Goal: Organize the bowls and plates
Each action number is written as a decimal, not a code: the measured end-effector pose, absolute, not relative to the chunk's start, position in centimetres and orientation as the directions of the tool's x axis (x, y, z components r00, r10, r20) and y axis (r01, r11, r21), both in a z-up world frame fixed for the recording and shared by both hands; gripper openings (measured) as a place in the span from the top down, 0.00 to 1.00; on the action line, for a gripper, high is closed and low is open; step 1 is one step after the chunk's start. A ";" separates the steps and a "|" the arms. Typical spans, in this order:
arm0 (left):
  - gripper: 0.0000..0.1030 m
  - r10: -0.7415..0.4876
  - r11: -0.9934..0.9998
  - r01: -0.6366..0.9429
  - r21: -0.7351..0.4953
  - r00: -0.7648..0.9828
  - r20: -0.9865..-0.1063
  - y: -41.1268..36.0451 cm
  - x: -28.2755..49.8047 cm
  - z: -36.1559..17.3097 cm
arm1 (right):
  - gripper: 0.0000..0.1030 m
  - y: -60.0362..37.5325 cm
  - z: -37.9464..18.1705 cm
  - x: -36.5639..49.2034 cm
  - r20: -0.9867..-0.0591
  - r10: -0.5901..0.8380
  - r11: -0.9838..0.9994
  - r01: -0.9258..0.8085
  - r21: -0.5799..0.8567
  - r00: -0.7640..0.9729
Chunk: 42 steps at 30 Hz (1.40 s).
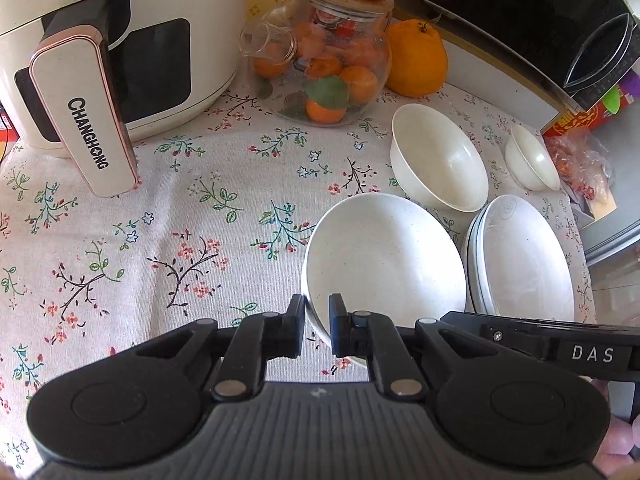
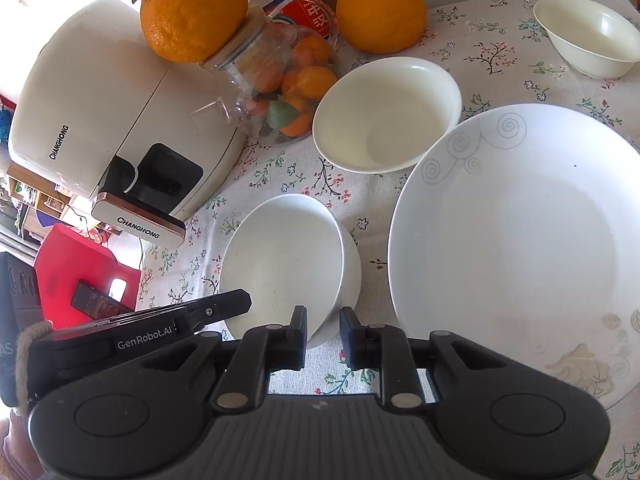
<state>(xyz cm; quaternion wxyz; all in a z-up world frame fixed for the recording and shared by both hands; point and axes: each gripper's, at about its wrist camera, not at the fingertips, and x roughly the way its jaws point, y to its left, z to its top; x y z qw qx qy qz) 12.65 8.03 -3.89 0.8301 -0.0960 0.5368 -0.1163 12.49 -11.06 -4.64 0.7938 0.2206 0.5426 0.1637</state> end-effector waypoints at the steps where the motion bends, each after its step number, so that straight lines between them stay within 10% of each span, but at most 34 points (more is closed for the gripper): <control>1: 0.84 -0.305 0.952 0.093 -0.292 0.401 -0.864 8.1 12.7 -3.8 | 0.80 -11.1 -4.6 12.5 -0.787 0.502 0.847 -0.018 0.531 0.358; 21: 0.03 -0.211 0.970 0.037 -0.239 0.612 -0.762 6.7 14.5 -1.6 | 0.21 -14.7 0.1 13.6 -0.696 0.454 0.848 -0.029 0.530 0.556; 34: 0.02 -0.163 0.969 -0.039 -0.244 0.639 -0.752 3.9 17.4 -3.0 | 0.18 -17.7 -1.1 16.9 -0.649 0.298 0.900 0.020 0.435 0.699; 42: 0.24 -0.197 0.960 -0.028 -0.277 0.632 -0.749 2.8 18.9 -4.1 | 0.20 -18.6 -3.2 18.9 -0.638 0.288 0.891 0.045 0.452 0.714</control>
